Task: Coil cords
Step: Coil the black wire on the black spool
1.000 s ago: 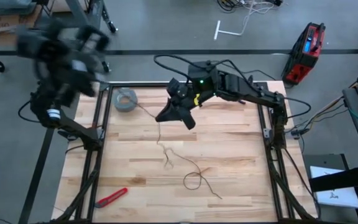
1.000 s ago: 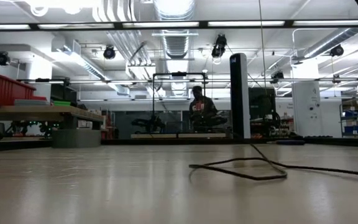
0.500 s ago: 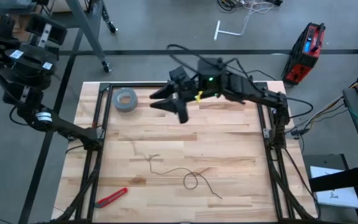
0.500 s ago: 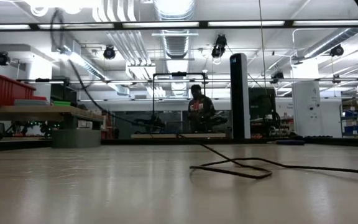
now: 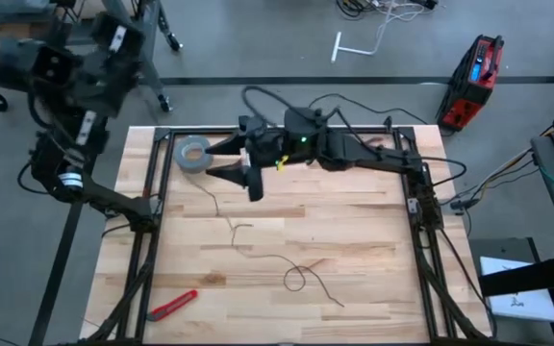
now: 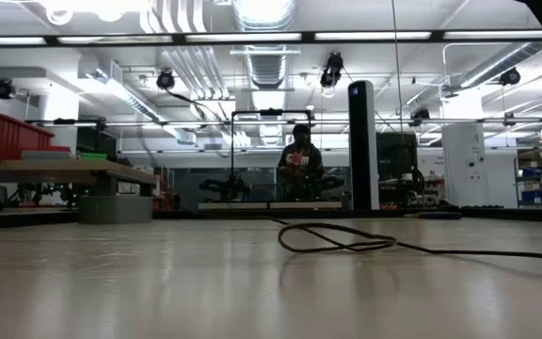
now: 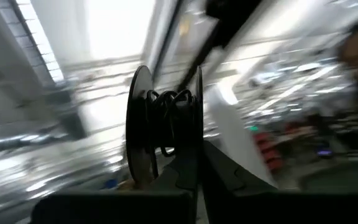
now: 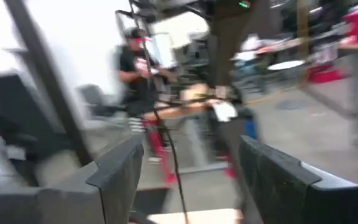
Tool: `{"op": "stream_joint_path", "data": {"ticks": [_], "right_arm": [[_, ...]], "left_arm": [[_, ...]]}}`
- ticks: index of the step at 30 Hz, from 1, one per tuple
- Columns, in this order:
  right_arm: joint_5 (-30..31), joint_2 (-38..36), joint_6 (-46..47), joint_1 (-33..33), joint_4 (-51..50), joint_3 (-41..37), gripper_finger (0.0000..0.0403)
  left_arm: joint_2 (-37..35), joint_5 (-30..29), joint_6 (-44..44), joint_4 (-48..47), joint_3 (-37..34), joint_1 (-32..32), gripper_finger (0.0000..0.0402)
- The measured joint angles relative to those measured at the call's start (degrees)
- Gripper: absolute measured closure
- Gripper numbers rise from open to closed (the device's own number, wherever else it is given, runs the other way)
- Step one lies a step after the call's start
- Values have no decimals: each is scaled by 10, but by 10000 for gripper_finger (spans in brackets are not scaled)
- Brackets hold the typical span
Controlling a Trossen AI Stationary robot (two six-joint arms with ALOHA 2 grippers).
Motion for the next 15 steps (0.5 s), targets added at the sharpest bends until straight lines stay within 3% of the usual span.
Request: {"op": "stream_joint_path", "data": {"ticks": [3,6,15], "right_arm": [[31,5,-27,4,2,0,140],[40,5,-29,3,-10,0,141],[113,12,-48,2,-58,-1,149]], "left_arm": [[1,-88,33,-48,0,0,402],[5,-134,53,-73,0,0,402],[10,-143,60,-74,0,0,402]]}}
